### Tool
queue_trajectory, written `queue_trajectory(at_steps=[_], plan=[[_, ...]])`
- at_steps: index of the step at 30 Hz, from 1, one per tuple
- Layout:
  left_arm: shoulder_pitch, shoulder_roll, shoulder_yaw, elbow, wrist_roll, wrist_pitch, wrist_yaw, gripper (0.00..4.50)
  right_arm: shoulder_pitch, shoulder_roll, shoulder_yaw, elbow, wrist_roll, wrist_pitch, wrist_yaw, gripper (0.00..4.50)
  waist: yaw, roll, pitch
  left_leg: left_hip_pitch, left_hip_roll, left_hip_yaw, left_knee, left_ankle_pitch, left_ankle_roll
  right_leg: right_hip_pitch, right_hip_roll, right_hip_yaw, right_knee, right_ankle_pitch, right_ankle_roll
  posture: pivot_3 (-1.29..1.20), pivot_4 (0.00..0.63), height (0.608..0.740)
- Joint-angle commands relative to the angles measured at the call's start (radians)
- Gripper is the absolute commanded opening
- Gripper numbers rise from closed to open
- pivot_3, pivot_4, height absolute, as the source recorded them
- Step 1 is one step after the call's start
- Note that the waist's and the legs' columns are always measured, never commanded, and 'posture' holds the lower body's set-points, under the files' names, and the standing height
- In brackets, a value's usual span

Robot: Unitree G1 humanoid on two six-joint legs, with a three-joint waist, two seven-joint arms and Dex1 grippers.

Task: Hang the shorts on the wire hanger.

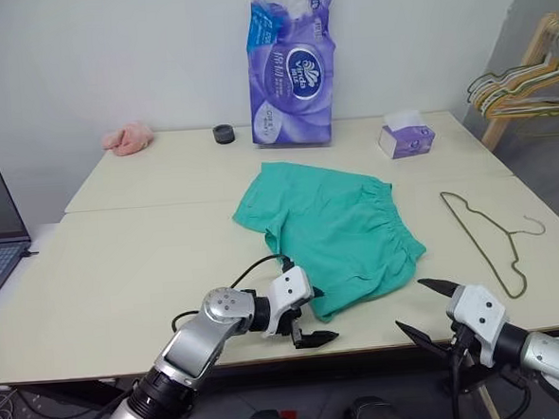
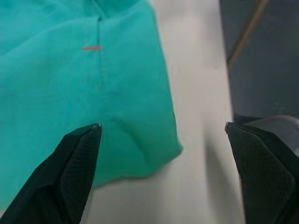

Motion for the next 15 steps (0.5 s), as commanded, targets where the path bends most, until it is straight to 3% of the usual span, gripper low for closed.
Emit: queue_trajectory(at_steps=[1,3,7,12,15], plan=[[-0.019,-0.021,-0.012,0.039,0.063,-0.06,0.051,4.3,-0.018,0.01,-0.011,-0.01,-0.039,-0.061,-0.027,4.5,-0.001,0.0,0.0,0.0,0.0,0.0,0.0,0.0,0.0,0.0,0.0,0.0,-0.001,0.001,0.002,-0.13,0.021,0.74],[-0.018,-0.017,-0.011,0.056,0.077,-0.08,0.047,3.91,-0.042,0.009,-0.014,0.022,-0.087,-0.094,-0.048,4.5,-0.004,0.001,0.001,0.0,0.0,0.0,0.0,0.0,0.0,0.0,0.0,0.0,-0.002,0.002,0.003,-0.13,0.021,0.74],[-0.021,-0.015,0.008,0.078,0.092,-0.112,0.052,2.65,-0.094,-0.035,-0.004,0.114,-0.231,-0.195,-0.084,4.5,-0.006,0.001,0.001,0.0,0.0,0.001,0.0,0.0,0.0,0.001,-0.001,0.0,-0.006,0.003,0.005,-0.13,0.02,0.74],[-0.029,-0.014,0.045,0.057,0.069,-0.109,0.042,1.12,-0.202,-0.201,0.083,0.332,-0.534,-0.423,-0.137,4.5,-0.009,0.001,0.002,0.0,-0.001,0.003,0.0,0.0,0.0,0.002,-0.001,0.0,-0.008,0.004,0.007,-0.13,0.018,0.74],[-0.036,-0.013,0.064,0.042,0.058,-0.096,0.036,0.13,-0.277,-0.237,0.13,0.438,-0.609,-0.502,-0.17,4.5,-0.012,0.002,0.002,0.0,-0.001,0.003,0.0,0.0,0.0,0.002,-0.001,0.0,-0.007,0.004,0.007,-0.13,0.017,0.74]])
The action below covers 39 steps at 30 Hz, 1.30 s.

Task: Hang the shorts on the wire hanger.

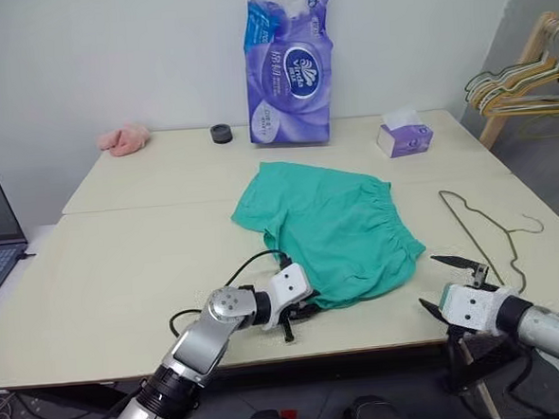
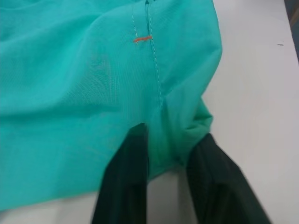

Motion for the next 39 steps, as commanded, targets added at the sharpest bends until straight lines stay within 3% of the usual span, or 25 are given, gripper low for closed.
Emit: queue_trajectory(at_steps=[1,15,18,24,29,33,39], plan=[[-0.026,0.002,0.042,-0.037,-0.021,0.009,-0.003,0.03,-0.083,-0.023,0.041,0.089,-0.089,-0.107,-0.048,4.5,-0.001,0.0,0.0,0.0,0.0,0.0,0.0,0.0,0.0,0.0,0.0,0.0,0.0,0.0,0.0,-0.13,0.017,0.74],[-0.042,0.064,0.123,-0.09,-0.071,0.033,-0.052,0.03,-0.504,0.041,0.274,0.43,-0.286,-0.285,-0.097,4.5,-0.006,0.001,0.0,0.0,0.0,-0.001,0.0,0.0,0.0,0.0,0.0,0.001,0.001,0.002,-0.003,-0.08,0.008,0.74],[-0.046,0.081,0.14,-0.085,-0.085,0.027,-0.07,0.0,-0.554,0.059,0.299,0.478,-0.29,-0.29,-0.087,3.91,-0.007,0.001,0.0,0.0,0.0,-0.001,0.0,0.0,0.0,0.0,0.0,0.001,0.001,0.003,-0.004,-0.08,0.007,0.74],[-0.036,0.111,0.179,-0.067,-0.135,0.038,-0.121,0.0,-0.578,0.076,0.301,0.465,-0.232,-0.27,-0.021,1.8,-0.006,0.001,0.0,0.0,0.0,-0.002,0.0,0.0,0.0,0.0,0.0,0.001,0.002,0.003,-0.005,-0.08,0.007,0.74],[0.007,0.197,0.179,-0.091,-0.188,0.049,-0.233,0.0,-0.521,0.069,0.285,0.339,-0.149,-0.202,0.09,0.02,-0.008,0.002,0.0,0.0,0.001,-0.002,0.0,0.0,0.0,0.0,0.001,0.001,0.002,0.003,-0.006,-0.08,0.01,0.74],[0.063,0.349,0.147,-0.166,-0.252,0.081,-0.432,0.0,-0.403,0.025,0.272,0.092,-0.024,-0.013,0.301,0.02,-0.006,0.002,0.0,-0.001,0.001,-0.003,0.0,0.0,0.0,-0.001,0.0,0.0,0.002,0.003,-0.006,-0.09,0.015,0.74],[0.1,0.467,0.128,-0.258,-0.335,0.179,-0.569,0.0,-0.272,-0.087,0.224,-0.149,0.092,0.195,0.499,0.02,0.0,0.005,0.003,0.0,0.001,-0.003,0.001,0.0,0.0,0.0,0.0,-0.001,0.001,0.0,-0.001,-0.11,0.022,0.74]])
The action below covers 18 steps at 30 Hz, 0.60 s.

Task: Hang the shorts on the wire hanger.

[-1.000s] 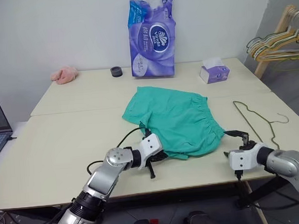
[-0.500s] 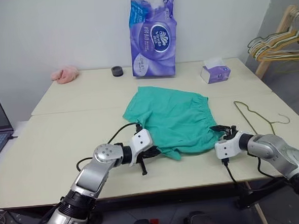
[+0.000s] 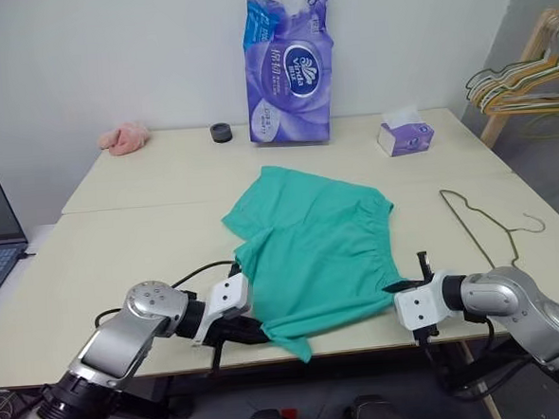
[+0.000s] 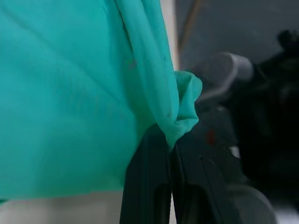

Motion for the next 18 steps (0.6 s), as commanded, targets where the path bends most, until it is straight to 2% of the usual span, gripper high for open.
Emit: queue_trajectory(at_steps=[1,7,9,15,18], plan=[[0.012,0.044,-0.009,-0.071,-0.052,0.052,-0.066,0.0,0.038,-0.069,-0.071,-0.109,0.06,0.104,0.088,0.02,0.0,-0.001,0.001,0.001,0.0,0.0,0.0,0.0,0.0,0.0,0.0,0.0,0.0,0.0,0.0,-0.11,0.022,0.74],[0.03,0.057,-0.014,-0.115,-0.078,0.081,-0.061,0.0,0.063,-0.105,-0.077,-0.174,0.09,0.165,0.122,0.02,-0.003,-0.002,0.004,0.001,0.001,0.0,0.0,0.0,0.0,0.0,0.0,-0.001,0.0,-0.004,-0.007,-0.11,0.026,0.74],[0.036,0.05,-0.011,-0.123,-0.087,0.089,-0.052,0.0,0.064,-0.106,-0.071,-0.186,0.095,0.173,0.126,0.02,-0.004,-0.002,0.005,0.001,0.001,0.0,-0.001,0.0,0.0,0.0,0.0,-0.001,0.0,-0.001,-0.002,-0.12,0.027,0.74],[0.069,0.04,-0.018,-0.129,-0.08,0.07,-0.029,0.0,0.068,-0.111,-0.05,-0.229,0.134,0.204,0.174,0.02,-0.003,-0.002,0.006,0.0,0.001,0.0,-0.001,0.0,0.0,-0.001,0.0,-0.002,0.0,-0.001,-0.002,-0.11,0.028,0.74],[0.07,0.02,-0.012,-0.133,-0.098,0.112,0.007,0.71,0.053,-0.115,-0.051,-0.225,0.124,0.18,0.174,0.71,-0.002,-0.003,0.007,0.0,0.001,0.0,-0.001,0.0,0.0,-0.001,0.0,-0.001,0.0,-0.001,-0.002,-0.11,0.028,0.74]])
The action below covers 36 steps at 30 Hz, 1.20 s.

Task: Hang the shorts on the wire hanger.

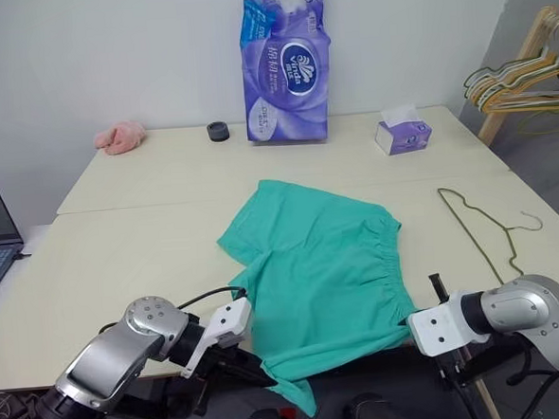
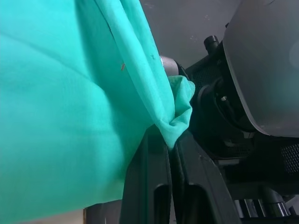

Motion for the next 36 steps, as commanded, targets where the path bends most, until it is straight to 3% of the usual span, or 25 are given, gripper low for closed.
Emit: queue_trajectory(at_steps=[1,6,11,13,17,20,24,30,36], plan=[[-0.008,-0.019,0.012,-0.036,-0.024,0.036,0.037,0.99,-0.023,-0.019,-0.019,-0.023,0.009,-0.016,0.012,1.01,0.0,0.0,0.0,0.0,0.0,0.0,0.0,0.0,0.0,0.0,0.0,0.0,0.0,0.0,0.0,-0.11,0.028,0.74],[-0.008,-0.034,0.011,-0.038,-0.022,0.043,0.061,2.52,-0.011,-0.048,-0.049,-0.051,0.079,-0.008,0.058,2.77,0.001,0.0,0.001,0.0,0.0,0.0,0.0,0.0,0.0,0.0,0.0,0.0,0.0,0.0,0.0,-0.11,0.028,0.74],[-0.007,-0.065,0.036,-0.055,-0.064,0.067,0.094,4.02,0.018,-0.067,-0.174,-0.116,0.255,0.104,0.093,4.5,0.003,-0.001,0.001,0.0,0.0,0.0,0.0,0.0,0.0,0.0,0.0,0.0,0.0,0.0,0.0,-0.11,0.03,0.74],[-0.033,-0.109,0.085,-0.054,-0.14,0.133,0.141,4.48,0.001,-0.055,-0.266,-0.116,0.334,0.178,0.076,4.5,0.003,-0.001,0.002,0.0,0.0,0.0,0.0,0.0,0.0,0.001,0.0,0.0,0.0,0.0,0.0,-0.12,0.031,0.74],[-0.091,-0.233,0.17,-0.065,-0.232,0.209,0.285,4.48,-0.027,0.035,-0.425,-0.1,0.465,0.369,-0.047,4.5,0.006,-0.005,0.002,0.0,0.001,-0.001,0.002,0.0,0.0,0.001,0.0,0.0,0.0,0.002,0.002,-0.12,0.033,0.74],[-0.107,-0.27,0.186,-0.09,-0.248,0.227,0.344,4.48,-0.034,0.1,-0.482,-0.097,0.507,0.468,-0.142,4.5,0.006,-0.005,0.002,0.0,0.0,-0.001,0.002,0.0,0.0,0.002,0.0,0.0,0.0,0.002,0.002,-0.11,0.034,0.74],[-0.218,-0.386,0.131,-0.067,-0.07,0.109,0.546,4.48,-0.059,0.295,-0.645,0.011,0.492,0.633,-0.449,4.5,0.015,-0.006,0.003,-0.001,0.0,-0.001,0.001,0.0,0.0,0.001,0.0,0.001,-0.001,0.002,0.002,-0.11,0.036,0.74],[-0.33,-0.436,0.037,-0.03,0.013,0.051,0.544,4.48,-0.041,0.371,-0.729,0.143,0.458,0.76,-0.639,4.5,0.02,0.0,0.001,-0.001,-0.002,0.002,0.0,0.0,0.0,0.001,0.0,0.004,-0.001,0.004,0.001,-0.14,0.043,0.74],[-0.361,-0.446,-0.01,-0.017,0.009,0.048,0.483,4.48,-0.042,0.365,-0.755,0.346,0.421,0.764,-0.738,4.5,-0.005,0.002,0.002,-0.002,-0.002,0.004,0.0,0.0,0.0,-0.001,0.001,0.005,-0.001,0.003,0.002,-0.15,0.046,0.74]])
